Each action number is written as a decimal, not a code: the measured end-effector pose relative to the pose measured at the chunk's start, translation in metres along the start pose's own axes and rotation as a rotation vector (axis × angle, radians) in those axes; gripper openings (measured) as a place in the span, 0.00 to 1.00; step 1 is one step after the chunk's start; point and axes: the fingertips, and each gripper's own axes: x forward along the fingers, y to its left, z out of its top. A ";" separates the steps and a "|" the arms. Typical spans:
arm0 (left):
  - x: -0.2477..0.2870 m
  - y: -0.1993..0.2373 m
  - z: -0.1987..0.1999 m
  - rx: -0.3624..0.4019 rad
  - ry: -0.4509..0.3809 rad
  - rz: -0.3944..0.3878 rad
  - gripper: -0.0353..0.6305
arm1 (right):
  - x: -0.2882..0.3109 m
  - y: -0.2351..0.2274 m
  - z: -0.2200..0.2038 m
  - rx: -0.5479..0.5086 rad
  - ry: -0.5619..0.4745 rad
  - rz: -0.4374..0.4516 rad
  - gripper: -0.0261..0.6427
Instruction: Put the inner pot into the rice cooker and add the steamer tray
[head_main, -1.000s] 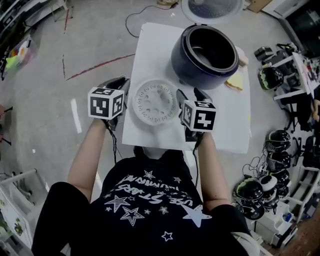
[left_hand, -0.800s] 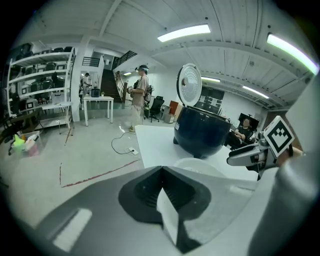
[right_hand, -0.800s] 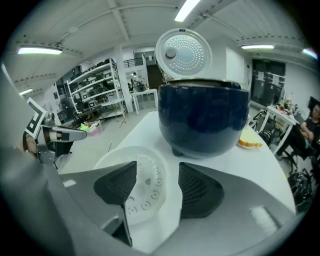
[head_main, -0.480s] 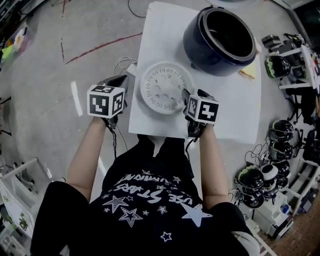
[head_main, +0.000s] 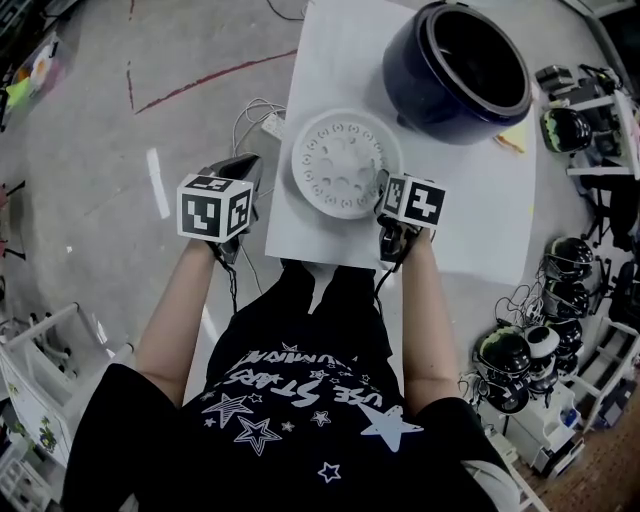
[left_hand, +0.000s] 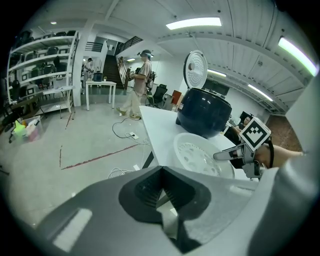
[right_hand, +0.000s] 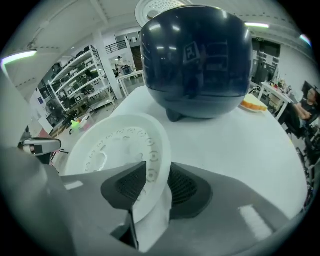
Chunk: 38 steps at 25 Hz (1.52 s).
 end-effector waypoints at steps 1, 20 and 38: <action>-0.001 0.000 -0.002 -0.002 0.003 0.002 0.06 | 0.001 -0.002 -0.001 0.004 0.001 -0.006 0.27; -0.012 -0.012 0.012 -0.010 -0.039 0.022 0.06 | -0.028 0.006 0.023 -0.032 -0.081 0.097 0.12; -0.060 -0.045 0.114 0.042 -0.247 0.051 0.05 | -0.146 0.017 0.134 -0.141 -0.309 0.241 0.12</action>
